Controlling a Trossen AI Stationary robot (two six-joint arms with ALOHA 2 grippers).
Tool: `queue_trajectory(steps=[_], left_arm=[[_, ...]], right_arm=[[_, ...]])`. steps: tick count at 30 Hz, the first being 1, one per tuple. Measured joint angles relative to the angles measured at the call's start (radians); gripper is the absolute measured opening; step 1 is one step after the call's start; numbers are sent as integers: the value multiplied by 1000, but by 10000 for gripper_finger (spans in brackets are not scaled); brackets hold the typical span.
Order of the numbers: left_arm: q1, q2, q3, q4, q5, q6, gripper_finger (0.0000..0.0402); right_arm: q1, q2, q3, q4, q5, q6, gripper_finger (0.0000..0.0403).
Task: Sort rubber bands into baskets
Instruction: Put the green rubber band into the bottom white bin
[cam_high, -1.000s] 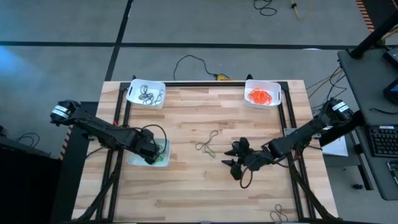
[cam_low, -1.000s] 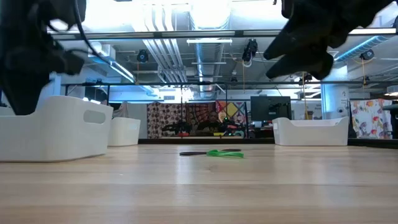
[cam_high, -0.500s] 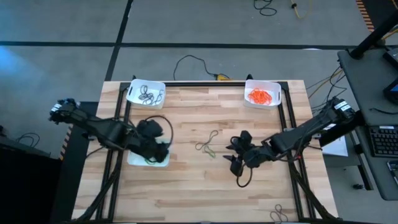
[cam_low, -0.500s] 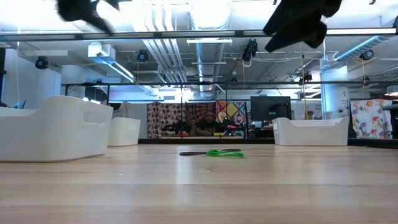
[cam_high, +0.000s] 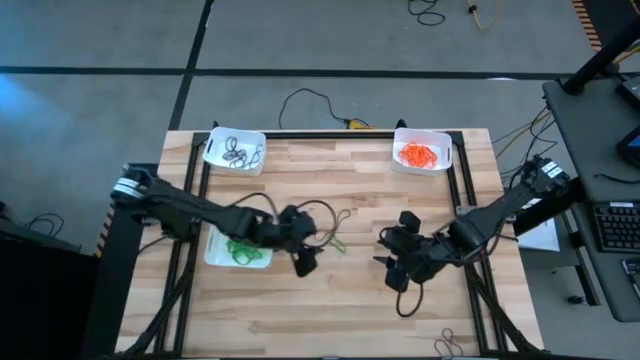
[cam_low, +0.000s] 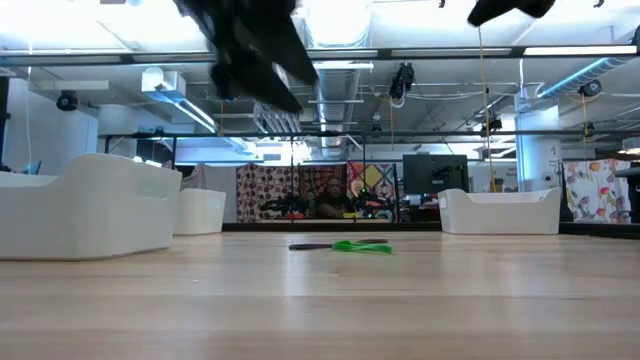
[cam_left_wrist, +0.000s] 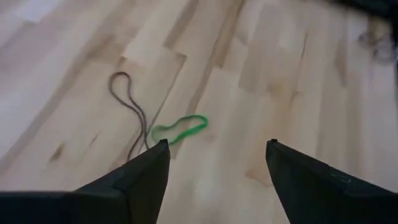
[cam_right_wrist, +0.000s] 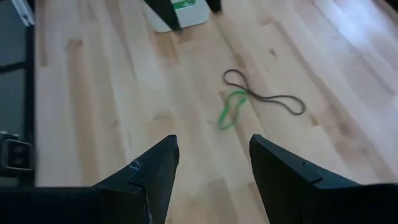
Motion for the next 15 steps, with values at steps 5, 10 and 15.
queue_trajectory(steps=[5, 10, 15], left_arm=[[58, 135, -1, 131, 104, 155, 236], [115, 242, 1, 272, 261, 280, 231], [162, 306, 1, 321, 318, 316, 231]], right_arm=[[49, 0, -1, 0, 4, 122, 192], [107, 0, -3, 0, 4, 223, 192], [149, 6, -4, 4, 4, 316, 192]])
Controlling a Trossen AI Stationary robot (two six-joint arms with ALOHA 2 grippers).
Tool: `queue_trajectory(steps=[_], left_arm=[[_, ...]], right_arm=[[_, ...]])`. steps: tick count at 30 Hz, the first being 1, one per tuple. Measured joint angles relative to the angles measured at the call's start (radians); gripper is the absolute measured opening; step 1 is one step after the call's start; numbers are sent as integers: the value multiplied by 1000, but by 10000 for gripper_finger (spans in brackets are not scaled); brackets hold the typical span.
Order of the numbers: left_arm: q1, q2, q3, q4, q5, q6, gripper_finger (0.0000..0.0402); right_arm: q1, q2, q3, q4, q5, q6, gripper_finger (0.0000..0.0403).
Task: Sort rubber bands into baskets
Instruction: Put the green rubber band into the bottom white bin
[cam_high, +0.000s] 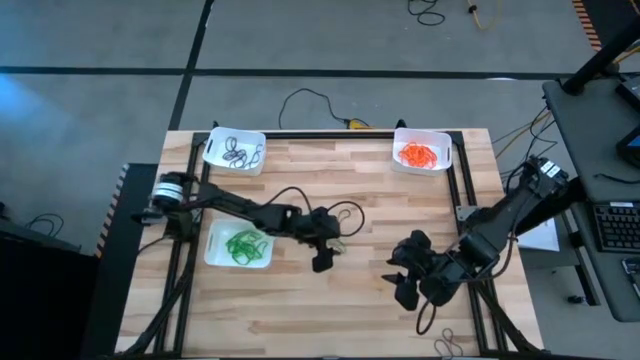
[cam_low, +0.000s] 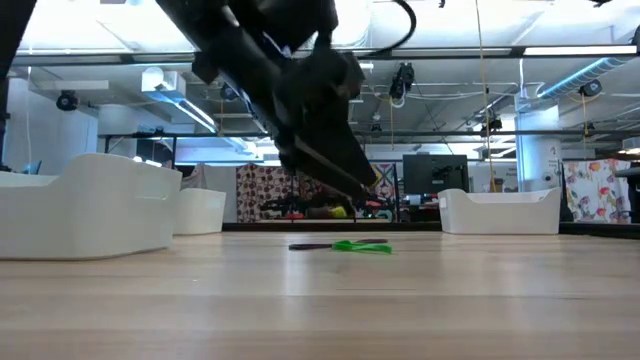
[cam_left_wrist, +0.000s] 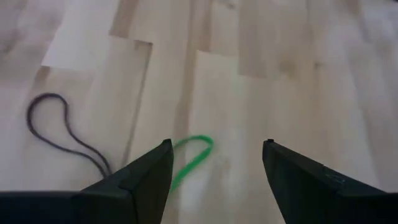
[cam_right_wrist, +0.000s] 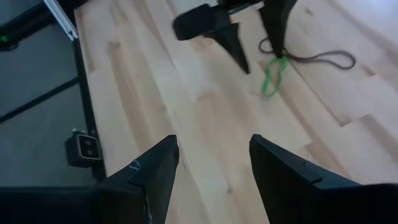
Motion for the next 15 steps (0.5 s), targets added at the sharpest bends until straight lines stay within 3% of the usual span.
queue_trajectory(steps=[15], left_arm=[[24, 179, 36, 92, -25, 102, 231]], right_arm=[[12, 114, 10, 47, -12, 71, 192]])
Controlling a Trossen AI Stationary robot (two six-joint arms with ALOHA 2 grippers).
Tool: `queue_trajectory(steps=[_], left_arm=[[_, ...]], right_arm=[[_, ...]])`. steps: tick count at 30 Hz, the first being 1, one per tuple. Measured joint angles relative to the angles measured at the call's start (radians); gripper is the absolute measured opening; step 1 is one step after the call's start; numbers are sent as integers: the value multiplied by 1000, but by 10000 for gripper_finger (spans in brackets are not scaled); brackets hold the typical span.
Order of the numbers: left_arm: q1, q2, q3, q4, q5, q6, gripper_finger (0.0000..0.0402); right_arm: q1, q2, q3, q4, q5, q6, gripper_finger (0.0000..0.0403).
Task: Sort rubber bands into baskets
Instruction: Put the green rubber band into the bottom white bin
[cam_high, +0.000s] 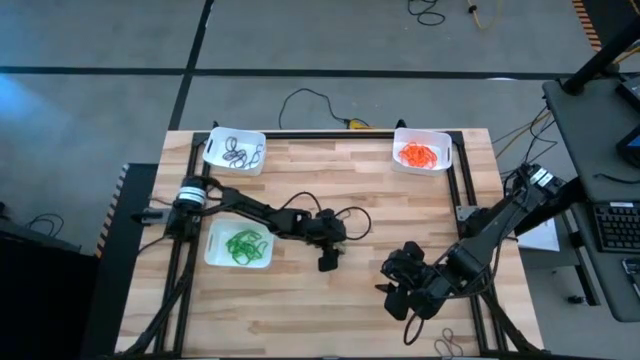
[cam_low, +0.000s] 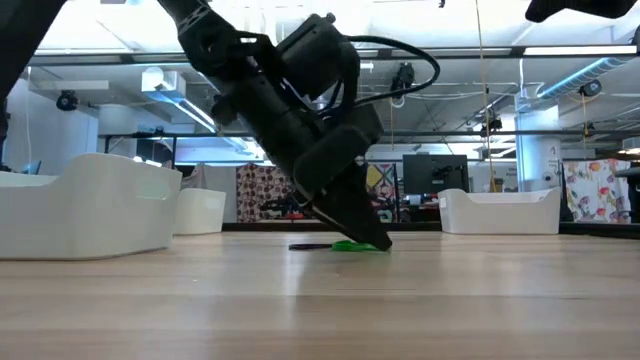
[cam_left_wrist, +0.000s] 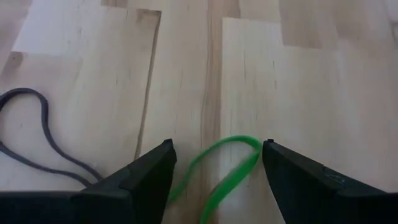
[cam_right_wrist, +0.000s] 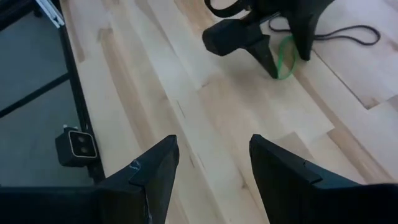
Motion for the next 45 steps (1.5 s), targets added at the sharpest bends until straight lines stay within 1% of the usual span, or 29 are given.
queue_trajectory(steps=[5, 7, 10, 13, 17, 18, 22, 26, 29, 32, 35, 37, 42, 44, 45], left_arm=[[-3, 33, 23, -45, -6, -5, 228], [-7, 37, 26, -73, -17, -2, 212], [-12, 38, 26, -101, -41, 0, 165], [-12, 38, 26, -116, -39, -13, 101], [-13, 36, 48, -158, -15, -72, 20], [-13, 30, 57, -168, -3, -79, 11], [-25, -26, 83, -240, 29, -90, 10], [-65, -169, 98, -308, 38, -78, 1], [-116, -291, 65, -340, -31, -75, 0], [-179, -417, 20, -401, -92, -127, 0], [-239, -547, -9, -513, -139, -221, 0], [-283, -612, -27, -641, -174, -307, 0], [-389, -741, -29, -980, -286, -553, 0], [-406, -763, -43, -1097, -324, -652, 0], [-406, -768, -58, -1133, -328, -693, 0]], right_arm=[[0, 4, 1, 2, -8, 15, 192], [0, 4, 1, 2, -8, 11, 192], [-1, 3, 1, -1, -8, -11, 192], [-1, -1, 1, -4, -8, -19, 192], [-1, -12, 1, -9, -8, -39, 192], [-1, -17, 1, -10, -8, -45, 192], [-5, -44, 1, -12, -2, -74, 192], [-6, -69, 2, -13, 15, -94, 192], [-8, -75, 2, -14, 39, -110, 192], [-16, -76, 2, -18, 52, -117, 192], [-27, -76, 2, -18, 64, -145, 191], [-42, -76, 2, -18, 65, -170, 191], [-95, -76, 2, -15, 66, -223, 191], [-118, -76, 2, -9, 66, -247, 191], [-129, -76, 2, -3, 66, -255, 191]])
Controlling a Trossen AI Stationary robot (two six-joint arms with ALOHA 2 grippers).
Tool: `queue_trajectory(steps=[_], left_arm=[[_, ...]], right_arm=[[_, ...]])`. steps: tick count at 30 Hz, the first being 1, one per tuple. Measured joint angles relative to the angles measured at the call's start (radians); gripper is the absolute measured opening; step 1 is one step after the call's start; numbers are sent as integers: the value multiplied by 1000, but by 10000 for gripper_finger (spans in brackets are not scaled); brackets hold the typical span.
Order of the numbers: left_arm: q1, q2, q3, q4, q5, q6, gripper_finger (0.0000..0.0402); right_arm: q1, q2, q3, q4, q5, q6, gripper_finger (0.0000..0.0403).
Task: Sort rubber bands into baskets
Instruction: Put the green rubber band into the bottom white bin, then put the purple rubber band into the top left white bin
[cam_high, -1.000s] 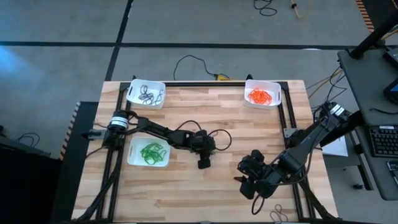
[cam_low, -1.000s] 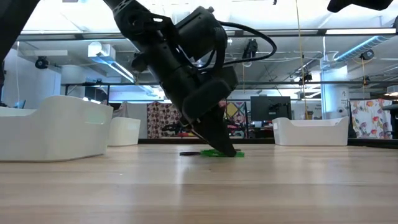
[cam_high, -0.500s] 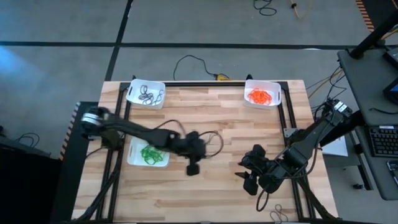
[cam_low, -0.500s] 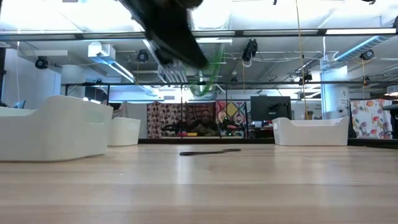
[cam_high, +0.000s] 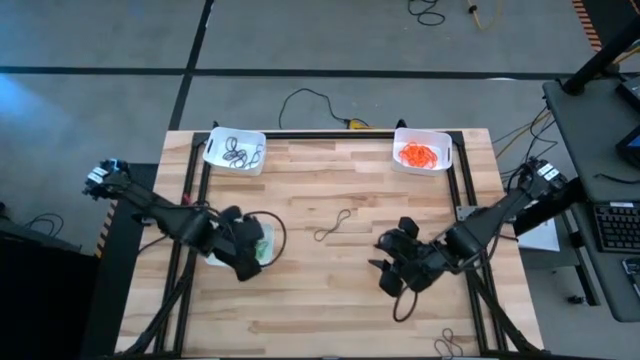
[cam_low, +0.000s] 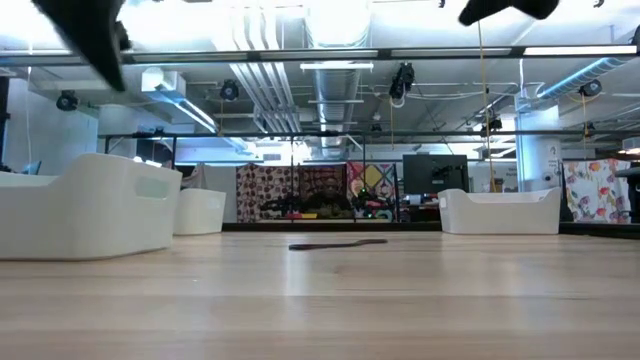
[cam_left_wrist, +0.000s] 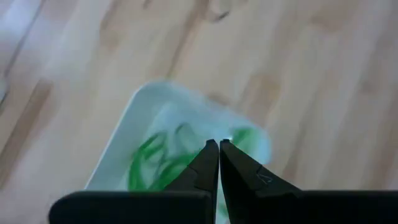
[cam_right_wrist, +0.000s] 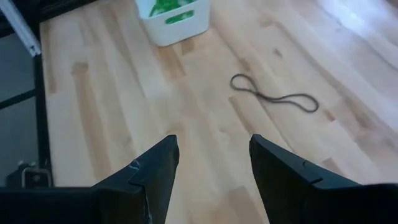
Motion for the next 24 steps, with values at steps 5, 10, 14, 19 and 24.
queue_trajectory(steps=[5, 10, 14, 19, 24], left_arm=[[13, -6, -110, -7, 52, -107, 0], [23, 41, -243, 15, 53, -179, 0], [24, 56, -267, 42, 76, -191, 0], [27, 49, -158, 47, 10, -117, 2], [63, 48, -27, 204, -158, 56, 38]], right_arm=[[-39, 0, 0, 27, 0, -11, 191], [-41, 0, 0, 35, -6, -8, 192], [-37, 0, 0, 35, -11, 9, 192], [-37, 0, 0, 40, -13, 27, 192], [-37, 0, 0, 51, -14, 27, 192]])
